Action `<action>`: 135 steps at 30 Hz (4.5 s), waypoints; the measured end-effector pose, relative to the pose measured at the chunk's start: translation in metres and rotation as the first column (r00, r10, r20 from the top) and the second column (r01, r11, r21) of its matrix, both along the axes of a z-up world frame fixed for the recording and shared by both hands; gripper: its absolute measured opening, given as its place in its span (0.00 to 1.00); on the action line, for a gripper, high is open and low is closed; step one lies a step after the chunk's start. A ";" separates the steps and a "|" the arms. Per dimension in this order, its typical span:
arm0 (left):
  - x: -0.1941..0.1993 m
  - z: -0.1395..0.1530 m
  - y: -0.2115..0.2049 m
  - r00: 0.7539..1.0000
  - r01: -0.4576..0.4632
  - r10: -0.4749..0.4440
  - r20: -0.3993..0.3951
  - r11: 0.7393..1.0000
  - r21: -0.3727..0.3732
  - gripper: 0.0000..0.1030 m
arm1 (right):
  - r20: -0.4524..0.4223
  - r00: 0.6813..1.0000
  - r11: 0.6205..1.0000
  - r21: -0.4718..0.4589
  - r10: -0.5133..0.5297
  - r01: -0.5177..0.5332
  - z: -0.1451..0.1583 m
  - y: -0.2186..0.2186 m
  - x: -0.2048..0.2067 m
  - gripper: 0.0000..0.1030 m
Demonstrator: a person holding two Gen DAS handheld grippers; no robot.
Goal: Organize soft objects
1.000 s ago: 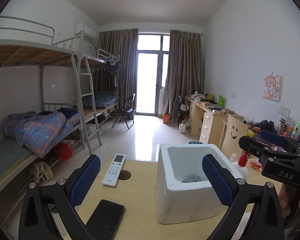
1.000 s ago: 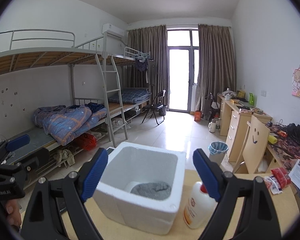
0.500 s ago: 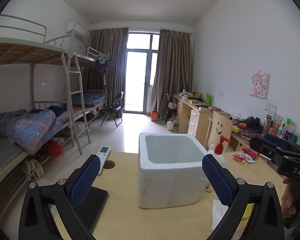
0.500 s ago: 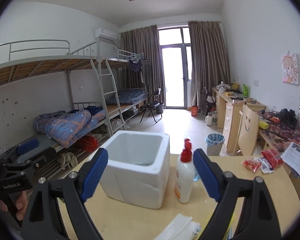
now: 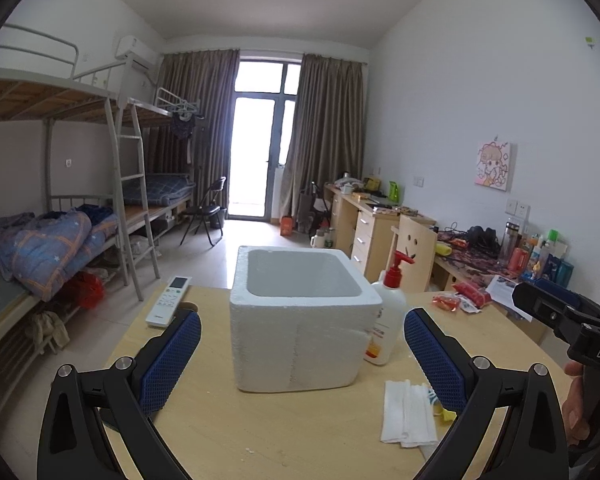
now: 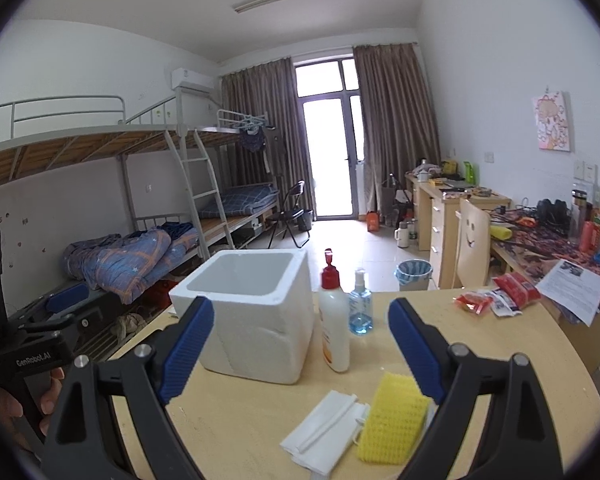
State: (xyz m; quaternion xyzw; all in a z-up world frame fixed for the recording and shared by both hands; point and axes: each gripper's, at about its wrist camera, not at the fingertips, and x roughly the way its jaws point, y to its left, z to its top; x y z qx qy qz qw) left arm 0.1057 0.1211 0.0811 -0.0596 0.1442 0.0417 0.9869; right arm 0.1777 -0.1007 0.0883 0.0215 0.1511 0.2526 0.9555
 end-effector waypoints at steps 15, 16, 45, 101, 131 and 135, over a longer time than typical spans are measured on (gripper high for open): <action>-0.032 -0.025 -0.039 0.995 0.070 -0.069 0.068 0.997 -0.014 0.99 | 0.079 0.990 0.991 -0.059 -0.115 0.120 -0.031 -0.031 -0.043 0.89; -0.035 -0.028 -0.040 0.995 0.068 -0.067 0.076 0.998 -0.009 0.99 | 0.086 0.989 0.990 -0.063 -0.118 0.123 -0.033 -0.031 -0.045 0.89; -0.046 -0.071 -0.063 0.997 0.057 -0.060 0.055 0.997 0.051 0.99 | 0.061 0.983 0.981 -0.080 -0.175 0.180 -0.076 -0.051 -0.061 0.89; 0.095 -0.123 -0.111 0.901 0.244 -0.228 -0.370 0.970 -0.002 0.99 | -0.251 0.944 0.959 -0.237 -0.216 0.157 -0.121 -0.084 0.037 0.89; 0.126 -0.161 -0.124 0.794 0.299 -0.286 -0.536 0.952 -0.065 0.44 | -0.405 0.893 0.955 -0.288 -0.194 0.077 -0.156 -0.084 0.063 0.64; 0.125 -0.160 -0.126 0.794 0.315 -0.307 -0.524 0.946 -0.077 0.35 | -0.414 0.891 0.956 -0.284 -0.186 0.068 -0.158 -0.085 0.065 0.56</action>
